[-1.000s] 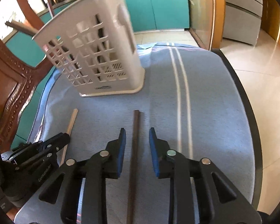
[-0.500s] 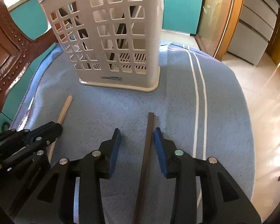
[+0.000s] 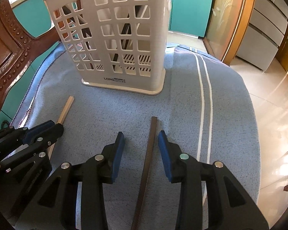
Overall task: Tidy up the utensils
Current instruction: 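Close the left tool on the light wooden chopstick while the right tool grips a dark chopstick, then lift both held chopsticks and lower them upright into the white basket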
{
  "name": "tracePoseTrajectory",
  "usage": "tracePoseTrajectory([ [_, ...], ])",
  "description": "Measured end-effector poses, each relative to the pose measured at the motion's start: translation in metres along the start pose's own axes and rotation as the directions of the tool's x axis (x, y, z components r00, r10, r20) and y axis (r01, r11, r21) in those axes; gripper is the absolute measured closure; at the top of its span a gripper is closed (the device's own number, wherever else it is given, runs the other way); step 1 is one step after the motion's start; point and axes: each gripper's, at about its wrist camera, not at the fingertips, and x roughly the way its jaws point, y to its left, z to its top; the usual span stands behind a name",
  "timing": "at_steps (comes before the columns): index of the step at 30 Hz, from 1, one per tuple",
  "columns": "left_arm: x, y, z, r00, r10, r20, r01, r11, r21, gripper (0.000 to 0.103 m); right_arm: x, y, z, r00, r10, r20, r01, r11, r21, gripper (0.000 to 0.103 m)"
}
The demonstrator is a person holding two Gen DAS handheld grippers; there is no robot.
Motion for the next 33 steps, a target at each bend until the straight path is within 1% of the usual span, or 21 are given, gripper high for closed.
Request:
tracePoseTrajectory([
  [4,0.000,0.001,0.000,1.000,-0.004,0.000,0.004,1.000,-0.002,0.084,-0.001,-0.003,0.003,1.000,-0.001,-0.001,0.001,1.000,-0.002,0.066],
  [7,0.001,0.001,0.001,1.000,-0.004,0.002,0.004,1.000,-0.001,0.084,-0.002,-0.007,0.002,1.000,-0.009,0.001,0.009,1.000,0.007,0.076],
  [8,0.001,0.001,0.001,1.000,-0.008,0.002,0.008,1.000,-0.003,0.085,-0.003,-0.009,0.003,1.000,-0.007,0.001,0.007,1.000,0.017,0.082],
  [11,0.001,-0.001,0.001,1.000,-0.015,0.006,0.015,1.000,0.002,0.090,-0.003,-0.016,0.004,1.000,0.002,-0.002,-0.001,0.999,0.033,0.093],
  [13,0.001,-0.003,0.001,1.000,-0.011,0.010,0.011,1.000,0.010,0.093,-0.003,-0.019,0.005,1.000,0.012,-0.005,-0.012,0.999,0.038,0.093],
  [23,0.002,-0.004,0.002,1.000,-0.010,0.014,0.009,1.000,0.011,0.093,-0.002,-0.024,0.008,1.000,0.021,-0.009,-0.021,0.999,0.030,0.094],
  [24,0.002,-0.003,0.002,1.000,-0.017,0.014,0.017,1.000,0.008,0.096,-0.002,-0.024,0.008,1.000,0.026,-0.006,-0.025,0.999,0.036,0.094],
  [27,-0.001,0.000,0.002,0.999,-0.044,0.021,0.044,0.999,-0.011,0.096,-0.005,-0.028,0.006,0.998,0.071,0.000,-0.070,0.995,0.065,0.096],
  [31,-0.015,0.007,0.007,0.995,-0.071,0.074,0.073,0.997,-0.035,0.096,-0.030,-0.036,0.012,0.993,0.094,0.078,-0.100,0.992,0.075,0.096],
  [33,-0.029,0.013,0.010,0.990,-0.089,0.111,0.095,0.994,-0.049,0.096,-0.050,-0.039,0.016,0.986,0.117,0.123,-0.127,0.989,0.081,0.096],
])
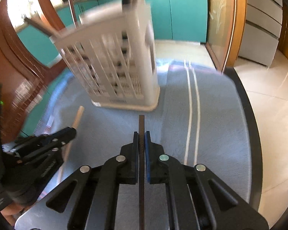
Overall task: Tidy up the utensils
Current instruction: 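Lift both held chopsticks and lower them upright into the white basket, then open both tools to release the chopsticks and pull back from the basket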
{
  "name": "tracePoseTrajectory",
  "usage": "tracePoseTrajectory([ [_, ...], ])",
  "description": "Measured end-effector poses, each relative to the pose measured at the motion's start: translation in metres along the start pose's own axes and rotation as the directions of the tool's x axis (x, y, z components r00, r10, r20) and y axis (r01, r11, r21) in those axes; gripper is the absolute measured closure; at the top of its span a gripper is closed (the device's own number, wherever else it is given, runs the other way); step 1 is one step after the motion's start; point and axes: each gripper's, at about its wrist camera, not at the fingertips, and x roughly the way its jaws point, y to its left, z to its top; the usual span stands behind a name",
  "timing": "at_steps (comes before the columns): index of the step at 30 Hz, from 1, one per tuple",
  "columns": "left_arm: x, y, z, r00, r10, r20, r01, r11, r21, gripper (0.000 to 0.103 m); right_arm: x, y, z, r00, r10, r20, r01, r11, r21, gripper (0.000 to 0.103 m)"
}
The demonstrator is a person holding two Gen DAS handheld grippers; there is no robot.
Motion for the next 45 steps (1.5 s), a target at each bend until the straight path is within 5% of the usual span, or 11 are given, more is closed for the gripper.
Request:
tracePoseTrajectory([
  [8,-0.063,0.012,0.011,0.983,-0.055,0.177,0.057,0.998,-0.007,0.096,-0.103,0.003,0.030,0.970,0.118,0.211,-0.121,0.993,0.001,0.096],
  [12,-0.081,0.019,0.014,0.973,-0.067,0.219,0.075,0.997,-0.030,0.096,-0.155,0.007,0.052,0.926,0.150,0.347,-0.161,0.987,0.002,0.096],
  [16,-0.119,0.026,0.031,0.947,-0.094,0.308,0.112,0.993,-0.042,0.096,-0.203,0.010,0.081,0.848,0.138,0.511,-0.156,0.988,-0.008,0.096],
  [19,-0.165,0.035,0.052,0.901,-0.111,0.419,0.146,0.988,-0.052,0.096,-0.225,0.015,0.108,0.779,0.109,0.618,-0.134,0.991,-0.006,0.096],
  [22,-0.206,0.049,0.076,0.839,-0.118,0.531,0.187,0.979,-0.077,0.096,-0.220,0.020,0.133,0.751,0.075,0.656,-0.097,0.995,-0.003,0.096],
  [26,-0.243,0.066,0.108,0.728,-0.082,0.680,0.241,0.960,-0.143,0.096,-0.181,0.026,0.151,0.778,0.002,0.628,0.005,1.000,-0.008,0.096],
  [28,-0.242,0.068,0.119,0.704,-0.057,0.708,0.246,0.955,-0.168,0.096,-0.154,0.028,0.149,0.815,-0.011,0.579,0.030,0.999,-0.022,0.096],
  [31,-0.219,0.064,0.133,0.718,-0.021,0.696,0.223,0.954,-0.202,0.096,-0.127,0.028,0.141,0.844,-0.004,0.536,0.029,0.999,-0.039,0.096],
  [37,-0.129,0.034,0.141,0.829,-0.015,0.559,0.145,0.972,-0.188,0.096,-0.116,0.026,0.129,0.868,0.021,0.497,0.007,0.999,-0.054,0.096],
  [42,-0.109,0.024,0.125,0.854,-0.037,0.519,0.144,0.975,-0.169,0.093,-0.135,0.025,0.117,0.841,0.017,0.541,0.025,0.997,-0.070,0.063],
  [45,-0.126,0.024,0.102,0.845,-0.040,0.534,0.142,0.978,-0.151,0.077,-0.169,0.017,0.097,0.802,0.042,0.596,-0.009,0.998,-0.059,0.049],
])
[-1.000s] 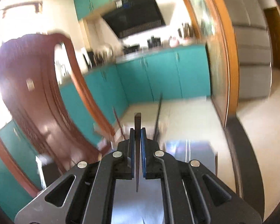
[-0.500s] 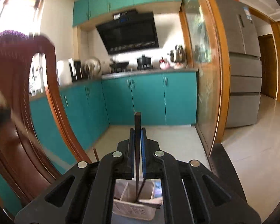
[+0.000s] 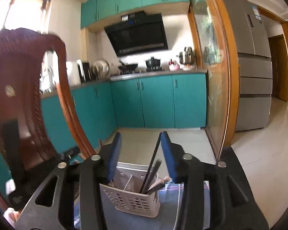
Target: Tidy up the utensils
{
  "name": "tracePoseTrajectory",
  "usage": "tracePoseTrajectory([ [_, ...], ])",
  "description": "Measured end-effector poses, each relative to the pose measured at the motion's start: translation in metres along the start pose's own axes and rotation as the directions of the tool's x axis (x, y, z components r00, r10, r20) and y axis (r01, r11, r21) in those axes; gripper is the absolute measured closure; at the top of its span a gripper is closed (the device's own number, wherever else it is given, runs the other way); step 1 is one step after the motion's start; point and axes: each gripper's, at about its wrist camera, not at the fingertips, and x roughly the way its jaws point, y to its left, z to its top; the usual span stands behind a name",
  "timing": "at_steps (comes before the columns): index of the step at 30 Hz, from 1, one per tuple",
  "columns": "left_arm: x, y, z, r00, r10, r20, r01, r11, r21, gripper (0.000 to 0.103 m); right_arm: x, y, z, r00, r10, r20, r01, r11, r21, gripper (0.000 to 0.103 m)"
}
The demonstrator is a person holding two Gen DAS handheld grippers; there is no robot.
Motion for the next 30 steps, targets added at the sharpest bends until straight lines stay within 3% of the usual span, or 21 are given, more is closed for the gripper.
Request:
tracePoseTrajectory([
  [2,-0.030,0.002,-0.013,0.999,0.024,0.030,-0.025,0.999,0.023,0.057,-0.036,-0.006,-0.004,0.998,-0.007,0.056,0.006,1.000,0.014,0.034],
  [4,-0.059,0.002,-0.031,0.997,0.059,0.057,-0.063,0.996,0.063,0.045,-0.063,-0.013,-0.017,0.997,-0.023,0.076,0.021,0.999,0.025,0.026],
  [5,-0.071,0.002,-0.039,0.995,0.076,0.069,-0.082,0.993,0.085,0.038,-0.073,-0.015,-0.027,0.997,-0.031,0.067,0.030,0.999,0.023,0.020],
  [7,-0.096,0.003,-0.060,0.987,0.121,0.102,-0.135,0.979,0.150,0.031,-0.086,-0.015,-0.050,0.997,-0.069,0.028,0.068,0.998,0.008,0.018],
  [10,-0.116,0.005,-0.088,0.971,0.191,0.144,-0.217,0.956,0.199,0.027,-0.096,-0.014,-0.084,0.992,-0.115,-0.048,0.115,0.993,-0.008,0.017],
  [15,-0.139,0.019,-0.116,0.980,0.172,0.098,-0.190,0.957,0.220,0.021,-0.106,-0.005,-0.127,0.976,-0.168,-0.139,0.168,0.986,-0.012,0.012],
  [19,-0.158,0.019,-0.121,0.982,0.139,0.130,-0.168,0.955,0.245,0.012,-0.117,0.005,-0.144,0.976,-0.176,-0.130,0.177,0.984,-0.003,0.004],
  [23,-0.170,0.021,-0.125,0.976,0.145,0.160,-0.183,0.949,0.258,0.005,-0.122,0.018,-0.153,0.974,-0.190,-0.126,0.185,0.981,-0.052,0.003],
  [30,-0.169,0.028,-0.125,0.986,0.110,0.128,-0.138,0.964,0.228,0.004,-0.132,0.036,-0.156,0.974,-0.217,-0.071,0.206,0.970,-0.128,0.003],
])
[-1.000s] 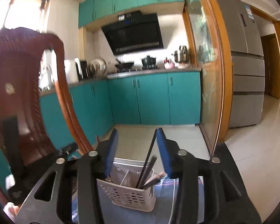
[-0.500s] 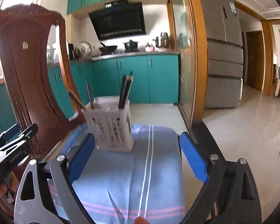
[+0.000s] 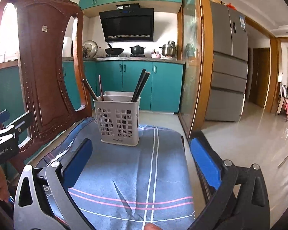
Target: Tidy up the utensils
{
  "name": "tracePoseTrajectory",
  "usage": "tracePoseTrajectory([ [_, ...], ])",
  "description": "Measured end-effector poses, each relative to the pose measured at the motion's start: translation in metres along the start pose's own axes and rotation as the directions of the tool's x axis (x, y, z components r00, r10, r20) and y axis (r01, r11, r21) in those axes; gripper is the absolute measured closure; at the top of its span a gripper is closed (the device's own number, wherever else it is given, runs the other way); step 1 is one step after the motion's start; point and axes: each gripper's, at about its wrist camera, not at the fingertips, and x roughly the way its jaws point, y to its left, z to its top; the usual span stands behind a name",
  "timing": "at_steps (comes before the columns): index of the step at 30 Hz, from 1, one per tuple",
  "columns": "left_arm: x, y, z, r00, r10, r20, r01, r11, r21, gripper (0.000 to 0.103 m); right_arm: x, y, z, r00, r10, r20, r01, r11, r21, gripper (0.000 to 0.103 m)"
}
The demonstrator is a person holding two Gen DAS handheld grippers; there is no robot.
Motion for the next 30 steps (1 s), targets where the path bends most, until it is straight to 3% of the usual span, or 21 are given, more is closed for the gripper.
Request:
tracePoseTrajectory([
  [30,-0.003,-0.015,-0.006,1.000,-0.013,-0.014,0.014,0.999,0.038,0.003,-0.003,0.001,-0.004,1.000,0.000,0.000,0.000,1.000,-0.029,0.003],
])
